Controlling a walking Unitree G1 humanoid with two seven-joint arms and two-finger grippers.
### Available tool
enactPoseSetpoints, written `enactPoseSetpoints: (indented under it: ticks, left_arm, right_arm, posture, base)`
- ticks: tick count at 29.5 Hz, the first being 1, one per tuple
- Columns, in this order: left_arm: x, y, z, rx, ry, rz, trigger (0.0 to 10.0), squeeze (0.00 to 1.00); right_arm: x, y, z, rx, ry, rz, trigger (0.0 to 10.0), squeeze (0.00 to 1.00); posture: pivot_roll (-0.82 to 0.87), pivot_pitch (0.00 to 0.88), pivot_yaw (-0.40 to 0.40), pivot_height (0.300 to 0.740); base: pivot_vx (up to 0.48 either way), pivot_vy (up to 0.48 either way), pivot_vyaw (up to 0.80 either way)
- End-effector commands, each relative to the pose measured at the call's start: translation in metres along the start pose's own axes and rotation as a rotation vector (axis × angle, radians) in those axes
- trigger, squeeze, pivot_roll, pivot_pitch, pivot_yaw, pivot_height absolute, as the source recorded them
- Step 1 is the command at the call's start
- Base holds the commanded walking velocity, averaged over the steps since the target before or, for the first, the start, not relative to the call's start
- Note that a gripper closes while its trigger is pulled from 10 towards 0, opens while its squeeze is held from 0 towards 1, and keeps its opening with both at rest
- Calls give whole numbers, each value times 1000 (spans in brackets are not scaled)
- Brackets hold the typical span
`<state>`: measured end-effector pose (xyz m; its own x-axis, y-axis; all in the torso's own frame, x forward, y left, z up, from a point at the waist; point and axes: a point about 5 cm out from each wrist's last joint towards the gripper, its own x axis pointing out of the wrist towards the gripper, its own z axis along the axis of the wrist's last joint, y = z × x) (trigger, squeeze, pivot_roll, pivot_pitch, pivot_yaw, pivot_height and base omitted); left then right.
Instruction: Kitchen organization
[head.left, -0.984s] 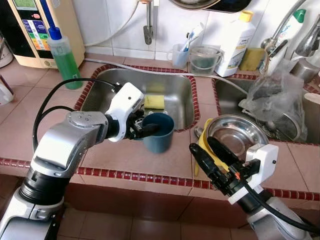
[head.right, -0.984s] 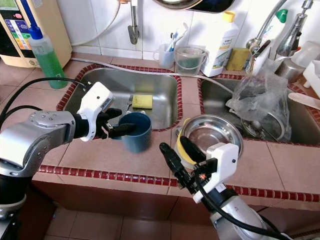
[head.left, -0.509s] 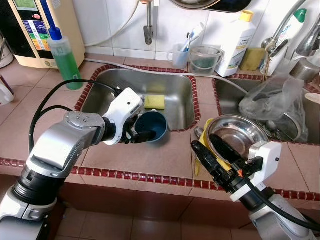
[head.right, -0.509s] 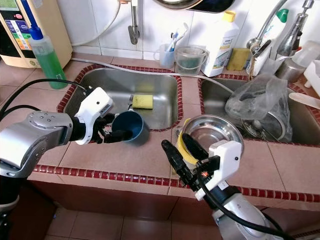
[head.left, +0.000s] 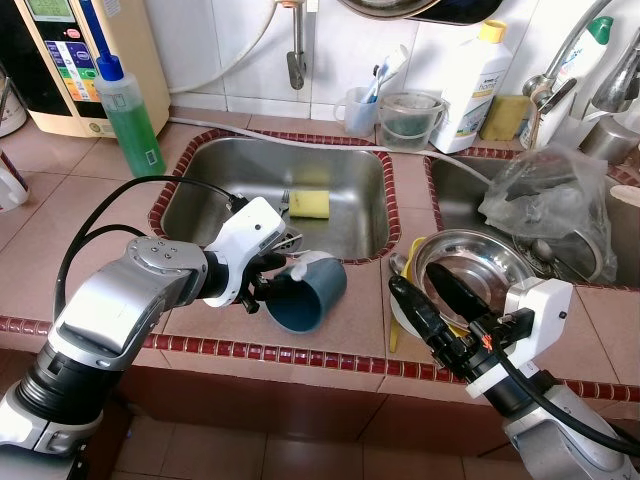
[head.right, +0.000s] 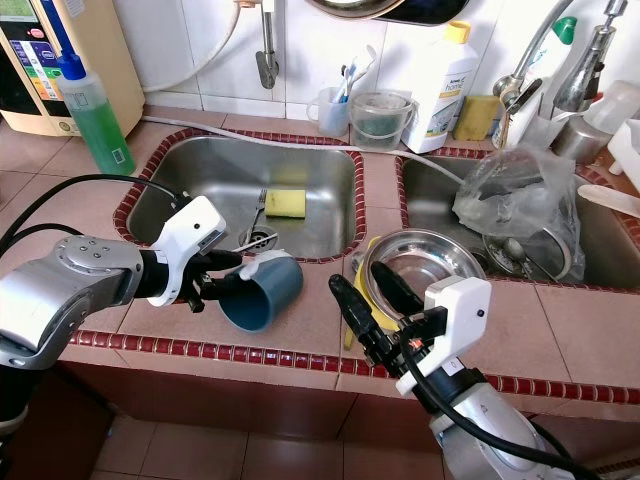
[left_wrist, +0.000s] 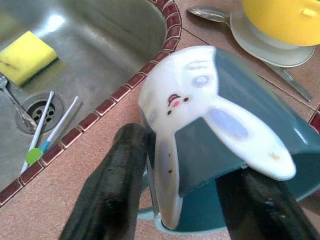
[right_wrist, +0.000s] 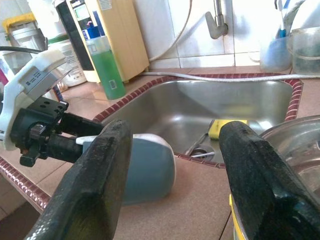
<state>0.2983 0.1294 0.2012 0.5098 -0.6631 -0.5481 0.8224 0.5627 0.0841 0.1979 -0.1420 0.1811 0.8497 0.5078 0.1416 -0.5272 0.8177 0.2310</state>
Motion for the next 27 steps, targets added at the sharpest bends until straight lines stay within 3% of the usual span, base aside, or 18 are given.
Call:
enactPoseSetpoints:
  ticks: [1, 27]
  left_arm:
    - [-1, -1, 5, 26, -12, -12, 0, 0]
    - [-3, 3, 8, 15, -37, 2, 0, 0]
  right_arm:
    - [-1, -3, 2, -7, -3, -17, 10000, 0]
    - [-3, -3, -2, 9, 41, -3, 10000, 0]
  posture:
    - [-61, 92, 2, 740]
    - [-59, 92, -10, 740]
  base:
    - [0, 0, 0]
    - [0, 0, 0]
